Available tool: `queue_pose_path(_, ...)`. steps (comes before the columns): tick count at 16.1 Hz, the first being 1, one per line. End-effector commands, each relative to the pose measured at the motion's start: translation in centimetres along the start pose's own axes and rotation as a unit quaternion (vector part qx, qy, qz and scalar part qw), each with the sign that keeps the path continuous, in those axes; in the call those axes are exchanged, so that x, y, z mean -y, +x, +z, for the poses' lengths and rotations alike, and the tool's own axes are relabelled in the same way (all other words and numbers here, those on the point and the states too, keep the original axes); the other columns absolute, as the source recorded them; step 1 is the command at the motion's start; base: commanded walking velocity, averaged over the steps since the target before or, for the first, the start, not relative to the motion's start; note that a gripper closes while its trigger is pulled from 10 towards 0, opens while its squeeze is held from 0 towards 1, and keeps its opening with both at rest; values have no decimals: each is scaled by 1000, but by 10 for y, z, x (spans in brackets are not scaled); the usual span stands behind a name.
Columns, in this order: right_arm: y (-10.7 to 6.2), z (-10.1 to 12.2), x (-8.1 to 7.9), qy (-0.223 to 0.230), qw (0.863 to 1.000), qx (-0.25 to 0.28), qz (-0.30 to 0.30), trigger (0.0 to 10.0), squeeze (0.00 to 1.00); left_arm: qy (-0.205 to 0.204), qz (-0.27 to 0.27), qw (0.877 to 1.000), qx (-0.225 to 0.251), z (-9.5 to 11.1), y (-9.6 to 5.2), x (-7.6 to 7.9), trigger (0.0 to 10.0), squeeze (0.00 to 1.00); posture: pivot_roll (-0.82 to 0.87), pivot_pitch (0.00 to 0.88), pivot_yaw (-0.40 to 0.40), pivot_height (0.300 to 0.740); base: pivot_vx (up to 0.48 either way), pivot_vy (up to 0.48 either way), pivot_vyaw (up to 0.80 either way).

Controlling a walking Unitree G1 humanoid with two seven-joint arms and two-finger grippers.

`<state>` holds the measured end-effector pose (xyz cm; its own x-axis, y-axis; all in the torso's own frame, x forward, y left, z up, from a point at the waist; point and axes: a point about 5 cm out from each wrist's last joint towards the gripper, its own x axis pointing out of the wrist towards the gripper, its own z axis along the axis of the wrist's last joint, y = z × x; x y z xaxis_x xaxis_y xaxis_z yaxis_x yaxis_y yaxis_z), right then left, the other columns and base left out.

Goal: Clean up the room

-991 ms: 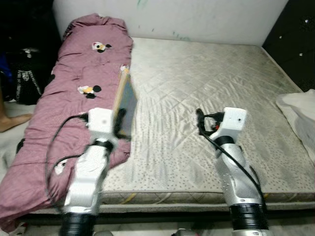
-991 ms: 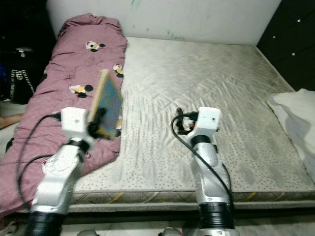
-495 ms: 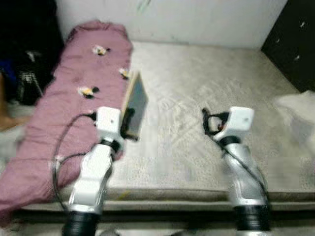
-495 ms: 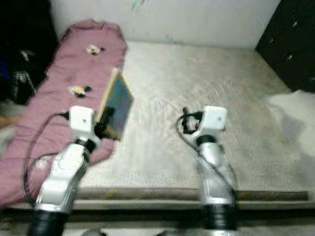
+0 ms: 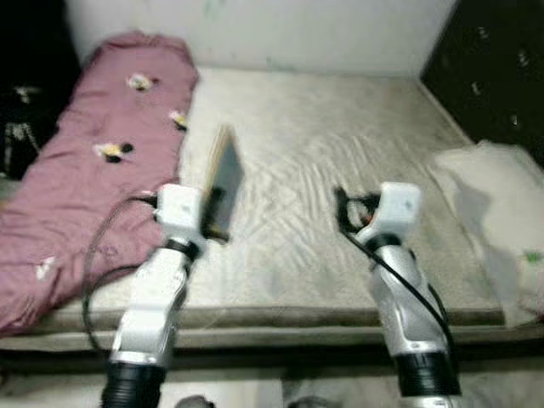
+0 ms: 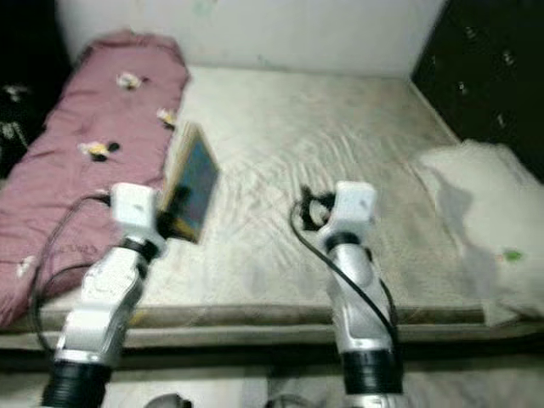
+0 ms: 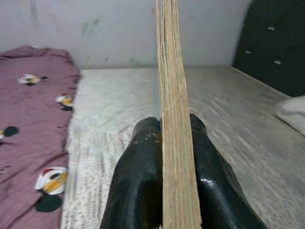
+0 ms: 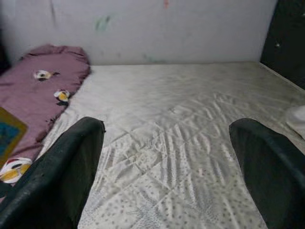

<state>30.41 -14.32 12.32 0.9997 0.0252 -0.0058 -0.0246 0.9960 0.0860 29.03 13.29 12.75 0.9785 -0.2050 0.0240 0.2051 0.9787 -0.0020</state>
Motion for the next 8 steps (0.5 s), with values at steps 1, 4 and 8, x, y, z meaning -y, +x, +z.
queue_pose_path(1, 1, 3, 10, -10, 1000, 6, -14, 10000, 0, -2, -17, 1000, 24, 10, 5, 9, 10000, 0, -40, 0, -50, 740, 0, -300, 0)
queue_pose_path(4, 2, 4, 9, -16, 1000, 10, -11, 10000, 0, -3, -18, 999, 26, 11, 6, 10, 10000, 0, -40, 0, -51, 740, 0, -292, 675)
queue_pose_path(8, 2, 4, 10, -15, 1000, 13, -14, 10000, 0, -11, -18, 999, 27, 10, 6, 11, 10000, 0, -41, 0, -50, 740, 0, 0, 169)
